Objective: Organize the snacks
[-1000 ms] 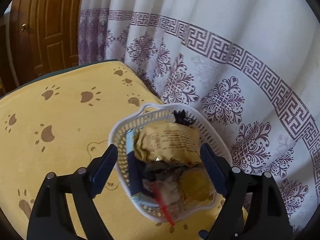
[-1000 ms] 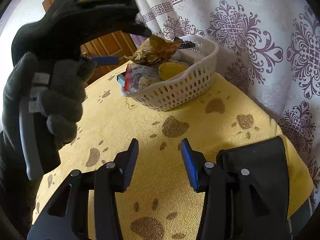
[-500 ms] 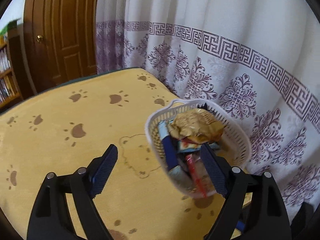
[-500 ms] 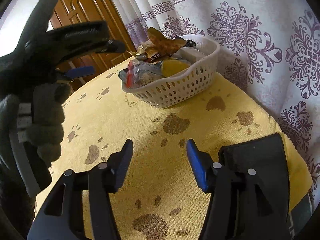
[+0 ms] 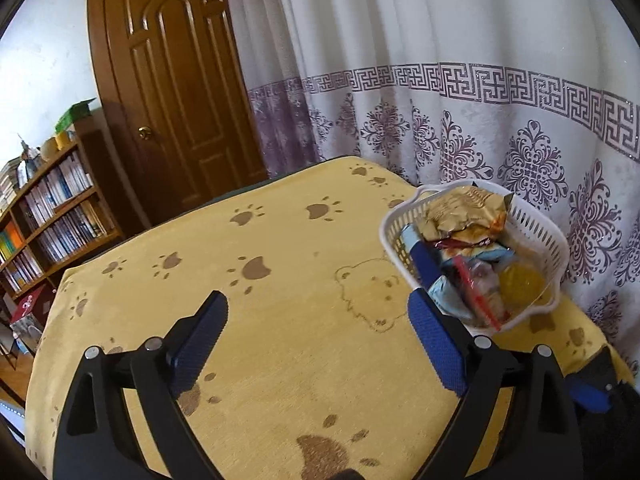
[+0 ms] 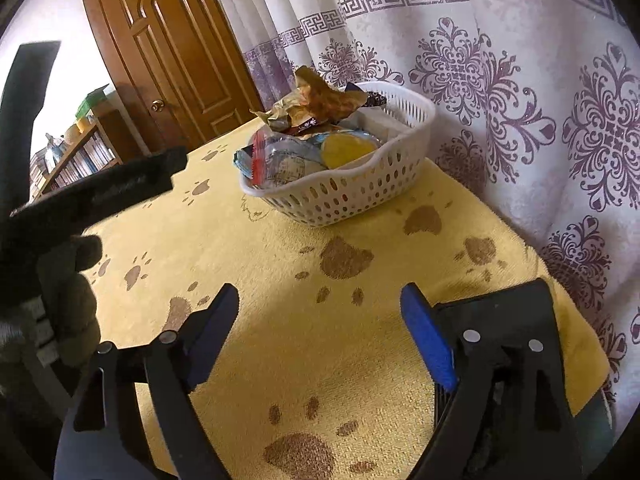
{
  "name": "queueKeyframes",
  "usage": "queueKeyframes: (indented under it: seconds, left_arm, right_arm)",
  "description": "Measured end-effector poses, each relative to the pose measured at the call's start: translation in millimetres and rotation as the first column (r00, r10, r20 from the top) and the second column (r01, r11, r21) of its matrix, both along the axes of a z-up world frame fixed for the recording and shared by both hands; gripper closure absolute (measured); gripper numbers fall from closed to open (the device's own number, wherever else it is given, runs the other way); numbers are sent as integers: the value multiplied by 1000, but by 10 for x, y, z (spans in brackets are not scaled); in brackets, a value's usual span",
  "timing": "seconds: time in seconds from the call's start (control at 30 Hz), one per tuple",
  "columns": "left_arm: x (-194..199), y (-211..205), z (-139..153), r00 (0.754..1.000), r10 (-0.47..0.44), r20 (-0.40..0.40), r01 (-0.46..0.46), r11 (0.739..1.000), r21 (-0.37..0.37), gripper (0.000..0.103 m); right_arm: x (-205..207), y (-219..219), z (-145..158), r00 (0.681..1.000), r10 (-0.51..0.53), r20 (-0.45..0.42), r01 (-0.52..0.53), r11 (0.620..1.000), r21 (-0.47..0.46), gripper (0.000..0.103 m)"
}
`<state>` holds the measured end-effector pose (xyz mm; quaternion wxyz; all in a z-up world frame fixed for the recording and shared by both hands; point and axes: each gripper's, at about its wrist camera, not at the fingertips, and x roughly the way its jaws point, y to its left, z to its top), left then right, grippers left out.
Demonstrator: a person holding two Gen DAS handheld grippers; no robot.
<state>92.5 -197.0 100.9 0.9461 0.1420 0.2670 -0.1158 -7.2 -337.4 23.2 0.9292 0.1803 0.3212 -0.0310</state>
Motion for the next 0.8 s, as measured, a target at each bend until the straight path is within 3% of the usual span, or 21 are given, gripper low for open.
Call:
queueKeyframes:
  seconds: [0.23, 0.8]
  left_arm:
    - [-114, 87, -56, 1000, -6, 0, 6, 1000, -2, 12]
    - [-361, 251, -24, 999, -27, 30, 28, 998, -53, 5]
  right_arm:
    - [-12, -12, 59, 1000, -20, 14, 20, 999, -29, 13]
    - [-46, -46, 339, 993, -90, 77, 102, 982, -159, 12]
